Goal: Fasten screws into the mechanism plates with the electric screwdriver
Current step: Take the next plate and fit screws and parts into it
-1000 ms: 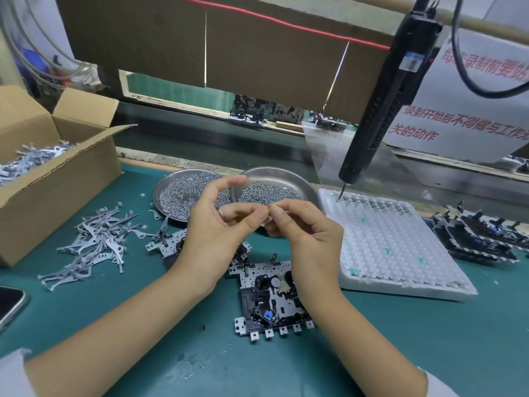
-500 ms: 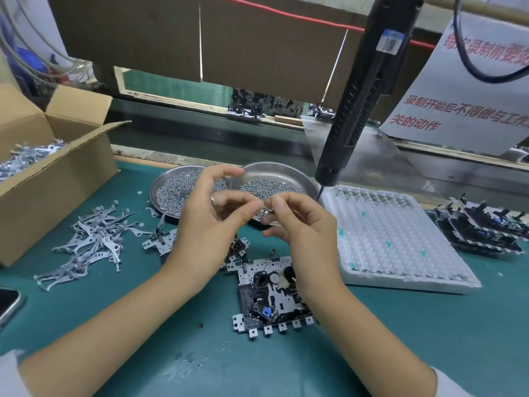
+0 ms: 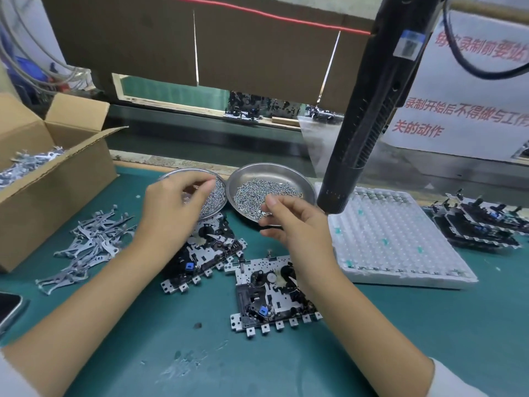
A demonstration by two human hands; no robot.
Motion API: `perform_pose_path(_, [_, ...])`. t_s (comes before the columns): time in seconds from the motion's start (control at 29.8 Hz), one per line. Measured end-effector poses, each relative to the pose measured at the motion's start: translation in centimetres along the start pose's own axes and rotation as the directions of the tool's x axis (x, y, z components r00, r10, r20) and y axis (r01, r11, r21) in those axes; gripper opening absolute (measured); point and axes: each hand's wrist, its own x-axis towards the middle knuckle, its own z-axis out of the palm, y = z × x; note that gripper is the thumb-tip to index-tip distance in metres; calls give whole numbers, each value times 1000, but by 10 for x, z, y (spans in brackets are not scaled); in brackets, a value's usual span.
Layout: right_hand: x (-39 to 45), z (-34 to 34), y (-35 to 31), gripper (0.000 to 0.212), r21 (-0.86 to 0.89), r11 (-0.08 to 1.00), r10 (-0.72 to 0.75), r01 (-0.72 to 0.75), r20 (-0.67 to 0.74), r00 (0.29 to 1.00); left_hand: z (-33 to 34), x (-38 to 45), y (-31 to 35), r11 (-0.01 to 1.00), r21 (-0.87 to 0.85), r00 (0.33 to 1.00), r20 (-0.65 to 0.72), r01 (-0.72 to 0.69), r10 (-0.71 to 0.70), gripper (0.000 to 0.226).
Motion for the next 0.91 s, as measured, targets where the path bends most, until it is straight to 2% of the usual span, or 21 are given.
perform_pose_path(0.1, [1,-1,-3,7,135,985,98,-105,57,994,9,-19,26,964,-257,989,109,-65,96,22])
perform_pose_path(0.2, [1,-3,-4,10,148,976,140,-159,131,981,17,-30,34,929,-346,984,73,-128,163,19])
perform_pose_path(0.3, [0,-5,-3,14,128,974,166,-189,172,971,20,-33,33,923,-314,971,6,-224,237,16])
perform_pose_path(0.5, [2,-9,-2,13,133,965,193,-227,231,954,25,-38,29,928,-185,946,-37,-323,322,14])
perform_pose_path(0.6, [4,-11,-5,17,156,951,213,-266,289,933,23,-35,28,945,-187,963,-36,-270,268,13])
perform_pose_path(0.67, [7,-14,-7,17,125,966,176,-225,315,933,22,-32,28,958,-179,974,-13,-225,226,10])
perform_pose_path(0.74, [16,-19,-7,14,-57,998,52,-40,211,976,22,-30,28,968,-211,990,1,-137,140,8])
perform_pose_path(0.77, [22,-23,-6,14,-240,968,-51,80,124,991,22,-30,28,962,-264,997,9,-70,75,7])
perform_pose_path(0.81, [31,-26,-5,16,-437,883,-157,172,69,985,21,-29,27,941,-340,1000,22,0,8,8])
perform_pose_path(0.84, [39,-28,-5,17,-594,774,-216,218,76,973,21,-28,27,906,-418,998,41,66,-54,9])
perform_pose_path(0.91, [53,-27,-4,26,-780,580,-141,236,188,972,21,-27,26,833,-528,986,79,164,-144,11])
